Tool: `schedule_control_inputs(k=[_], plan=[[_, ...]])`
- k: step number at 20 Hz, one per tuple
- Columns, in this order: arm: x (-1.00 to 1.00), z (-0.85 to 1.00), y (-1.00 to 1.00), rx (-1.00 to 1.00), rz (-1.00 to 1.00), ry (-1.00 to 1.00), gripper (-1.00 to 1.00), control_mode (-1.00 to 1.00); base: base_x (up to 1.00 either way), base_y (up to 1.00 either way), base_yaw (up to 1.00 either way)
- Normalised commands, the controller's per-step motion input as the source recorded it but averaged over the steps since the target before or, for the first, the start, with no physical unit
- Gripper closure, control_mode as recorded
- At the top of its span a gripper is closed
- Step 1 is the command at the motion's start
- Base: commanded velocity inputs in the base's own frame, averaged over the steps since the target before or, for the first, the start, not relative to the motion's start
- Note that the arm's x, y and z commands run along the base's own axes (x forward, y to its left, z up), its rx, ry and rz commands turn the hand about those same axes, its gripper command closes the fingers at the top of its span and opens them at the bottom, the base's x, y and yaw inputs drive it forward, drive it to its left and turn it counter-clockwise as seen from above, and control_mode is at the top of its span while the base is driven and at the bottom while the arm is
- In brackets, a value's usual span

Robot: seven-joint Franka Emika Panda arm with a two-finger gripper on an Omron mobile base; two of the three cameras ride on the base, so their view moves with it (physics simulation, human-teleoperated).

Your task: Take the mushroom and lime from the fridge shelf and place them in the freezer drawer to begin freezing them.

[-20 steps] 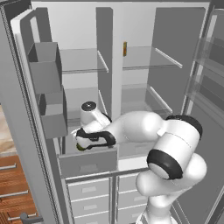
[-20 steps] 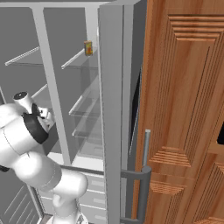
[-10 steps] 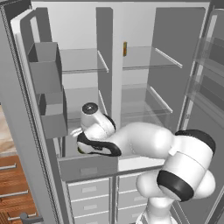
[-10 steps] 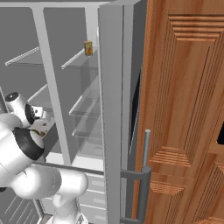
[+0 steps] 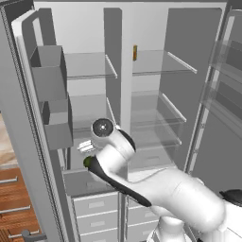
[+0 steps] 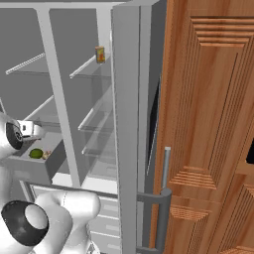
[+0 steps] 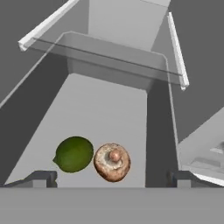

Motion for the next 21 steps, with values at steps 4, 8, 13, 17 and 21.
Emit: schedule_control_inputs(k=[4, 8, 13, 17, 21], plan=[[-1.00, 0.56, -0.62, 0.12, -0.02, -0.35, -1.00, -1.00, 0.00, 0.00, 0.00], [-1.00, 0.69, -0.93, 0.18, -0.04, -0.22, -1.00, -1.00, 0.00, 0.00, 0.00], [-0.94, 0.54, -0.93, 0.24, -0.04, -0.24, -1.00, -1.00, 0.00, 0.00, 0.00], [0.00, 0.00, 0.00, 0.00, 0.00, 0.00, -1.00, -1.00, 0.00, 0.00, 0.00], [0.00, 0.00, 0.00, 0.00, 0.00, 0.00, -1.00, -1.00, 0.00, 0.00, 0.00]])
